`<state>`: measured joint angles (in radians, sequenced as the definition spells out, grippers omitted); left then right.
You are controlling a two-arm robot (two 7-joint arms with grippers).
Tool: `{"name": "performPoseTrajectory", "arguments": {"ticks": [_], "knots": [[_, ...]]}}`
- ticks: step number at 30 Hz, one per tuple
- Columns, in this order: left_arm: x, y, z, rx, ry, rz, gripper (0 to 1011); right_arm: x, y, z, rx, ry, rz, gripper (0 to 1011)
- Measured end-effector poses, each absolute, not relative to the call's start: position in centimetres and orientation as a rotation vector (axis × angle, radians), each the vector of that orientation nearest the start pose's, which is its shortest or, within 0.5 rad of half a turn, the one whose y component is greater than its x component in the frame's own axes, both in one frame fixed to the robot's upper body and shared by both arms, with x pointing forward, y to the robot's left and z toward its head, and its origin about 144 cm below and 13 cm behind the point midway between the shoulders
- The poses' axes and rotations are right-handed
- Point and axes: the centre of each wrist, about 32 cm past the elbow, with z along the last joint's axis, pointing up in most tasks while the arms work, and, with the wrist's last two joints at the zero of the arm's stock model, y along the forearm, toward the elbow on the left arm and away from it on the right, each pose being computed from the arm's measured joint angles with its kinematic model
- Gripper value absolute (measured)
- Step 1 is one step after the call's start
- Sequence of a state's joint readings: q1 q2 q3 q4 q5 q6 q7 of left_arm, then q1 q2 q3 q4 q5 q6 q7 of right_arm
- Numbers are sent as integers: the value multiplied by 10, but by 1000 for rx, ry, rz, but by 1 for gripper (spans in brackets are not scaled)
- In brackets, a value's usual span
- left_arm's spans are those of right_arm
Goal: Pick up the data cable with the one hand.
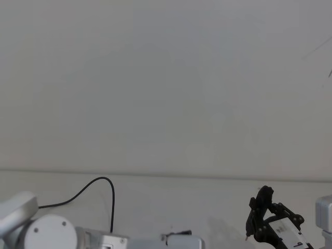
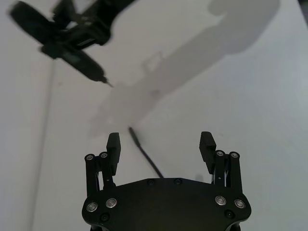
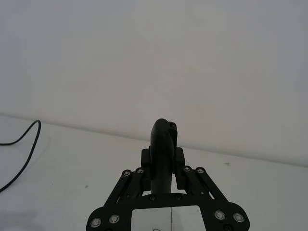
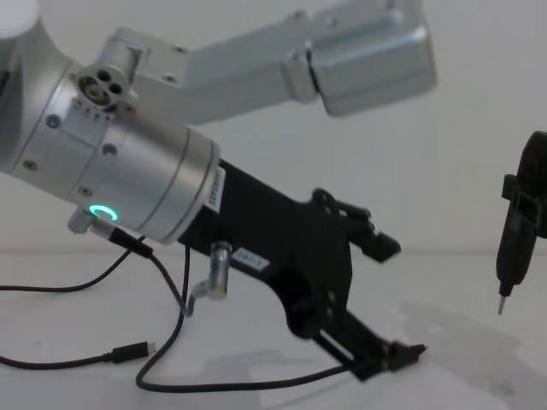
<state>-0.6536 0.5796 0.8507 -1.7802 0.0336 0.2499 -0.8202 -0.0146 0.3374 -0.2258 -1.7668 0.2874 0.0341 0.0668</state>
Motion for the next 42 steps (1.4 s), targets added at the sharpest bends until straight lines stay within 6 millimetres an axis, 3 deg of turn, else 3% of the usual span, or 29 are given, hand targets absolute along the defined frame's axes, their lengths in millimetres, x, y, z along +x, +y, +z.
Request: {"name": "performPoseTrajectory", "arguments": {"ticks": [16,42], "knots": [[495,138,1297,731,-587,137,1002,443,-237,1189,26,-75,-1229,268],[507,139,1282,749,-488,296,1001,443,-237,1189,26,-75,-1230,268]]}}
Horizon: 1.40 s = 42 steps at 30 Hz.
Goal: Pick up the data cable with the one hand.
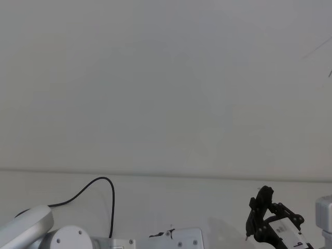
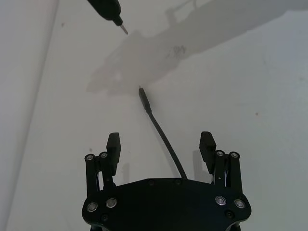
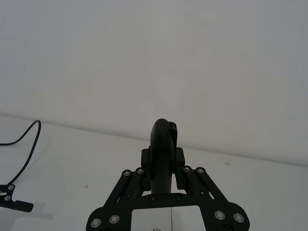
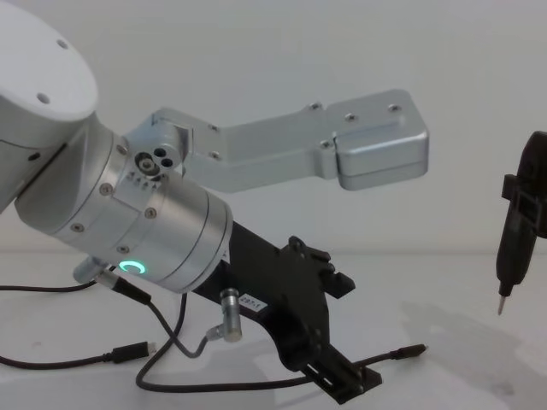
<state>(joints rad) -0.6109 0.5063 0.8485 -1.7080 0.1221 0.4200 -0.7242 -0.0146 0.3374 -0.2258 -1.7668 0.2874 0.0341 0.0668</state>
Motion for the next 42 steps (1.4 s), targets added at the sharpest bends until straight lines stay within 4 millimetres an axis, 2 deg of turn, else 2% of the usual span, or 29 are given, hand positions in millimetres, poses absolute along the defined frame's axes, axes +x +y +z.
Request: {"name": "performPoseTrajectory", "arguments": {"ticks": [36,42], "knots": [[513,128,1265,805,-434,376,1002,443,-237,1189,26,-75,-1230,268],[513,127,1264,809,-431,385,908,443,-237,1189,26,-75,-1230,268]]}}
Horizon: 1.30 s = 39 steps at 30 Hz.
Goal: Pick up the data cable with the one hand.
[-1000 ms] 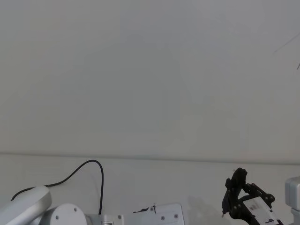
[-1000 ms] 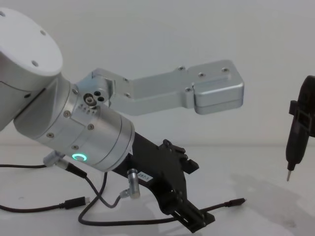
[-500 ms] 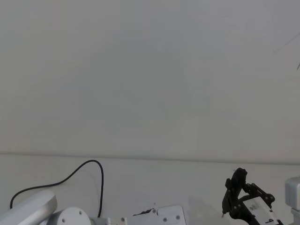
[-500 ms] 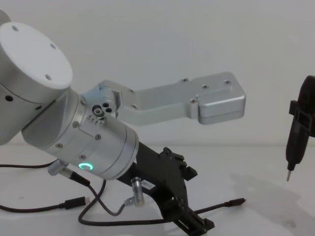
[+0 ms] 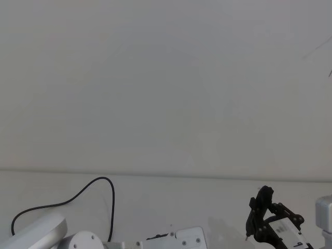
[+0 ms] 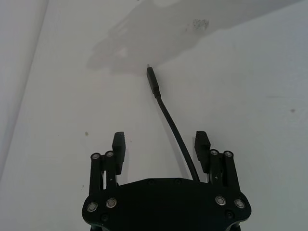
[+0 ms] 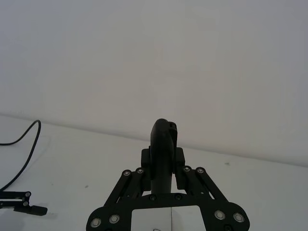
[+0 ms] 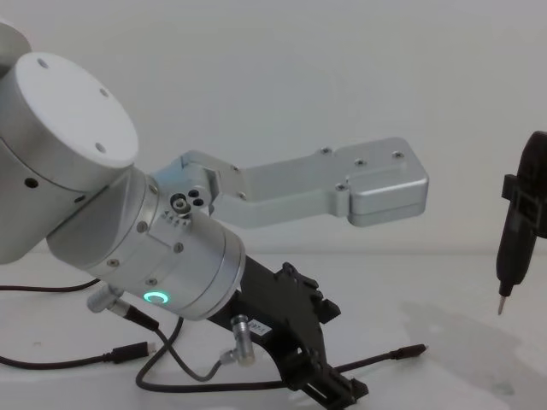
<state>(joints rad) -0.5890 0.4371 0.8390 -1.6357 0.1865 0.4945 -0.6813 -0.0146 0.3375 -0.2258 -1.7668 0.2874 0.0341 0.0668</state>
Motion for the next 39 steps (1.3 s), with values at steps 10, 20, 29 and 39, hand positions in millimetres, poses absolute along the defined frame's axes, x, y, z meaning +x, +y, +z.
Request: {"name": "performPoseTrajectory", "arguments": {"ticks": [10,20,29,39], "knots": [[514,126,1264,814,-428,396,623,443,-237,1189,26,-75,-1229,268],[514,126,1263,816,-427,400,307,443,-237,1189,26,-75,-1230,268],[514,126,1263,817,-427,402,53,443,-237,1189,26,-75,-1229,268],[514,125,1263,818,-427,403,49,443,-237,1189,26,-75,-1229,268]]}}
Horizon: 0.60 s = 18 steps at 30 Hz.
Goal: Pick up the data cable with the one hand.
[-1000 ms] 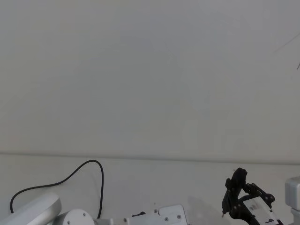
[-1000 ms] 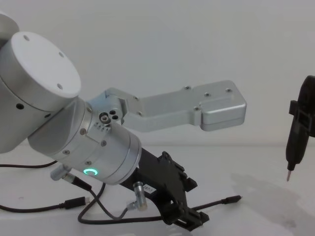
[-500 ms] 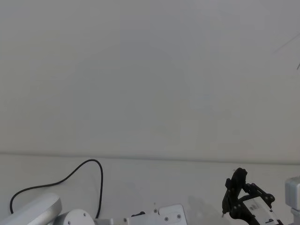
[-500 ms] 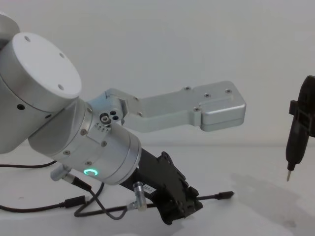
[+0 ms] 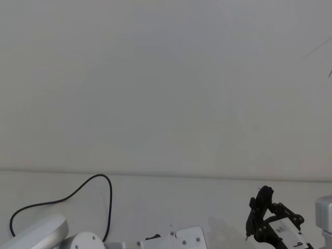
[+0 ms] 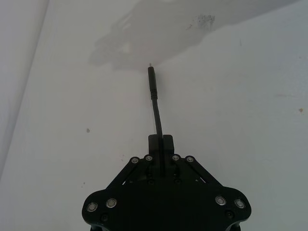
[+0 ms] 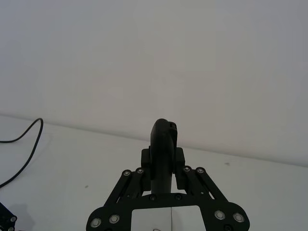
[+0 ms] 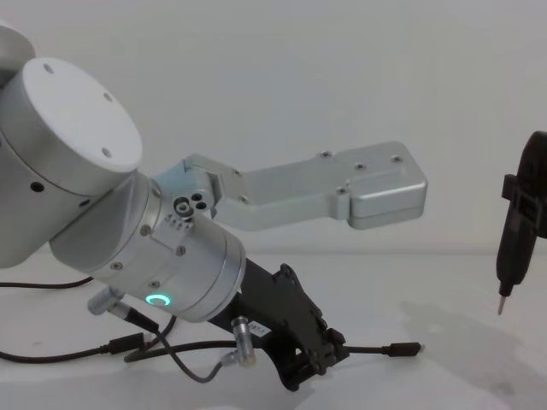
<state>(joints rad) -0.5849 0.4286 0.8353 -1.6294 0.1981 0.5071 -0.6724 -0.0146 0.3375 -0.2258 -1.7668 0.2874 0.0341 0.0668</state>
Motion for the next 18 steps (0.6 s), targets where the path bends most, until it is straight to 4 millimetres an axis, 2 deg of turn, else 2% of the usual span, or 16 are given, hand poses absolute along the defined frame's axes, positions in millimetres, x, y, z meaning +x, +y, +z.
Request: {"name": "performPoseTrajectory", "arguments": {"ticks": [9,18], "knots": [[513,127,1264,778,-453,424,49,443,-237,1195,46,-88,-1230,268],[513,126,1269,691,-480,448,49,442,-236,1216,132,-90,-1220,269]]}}
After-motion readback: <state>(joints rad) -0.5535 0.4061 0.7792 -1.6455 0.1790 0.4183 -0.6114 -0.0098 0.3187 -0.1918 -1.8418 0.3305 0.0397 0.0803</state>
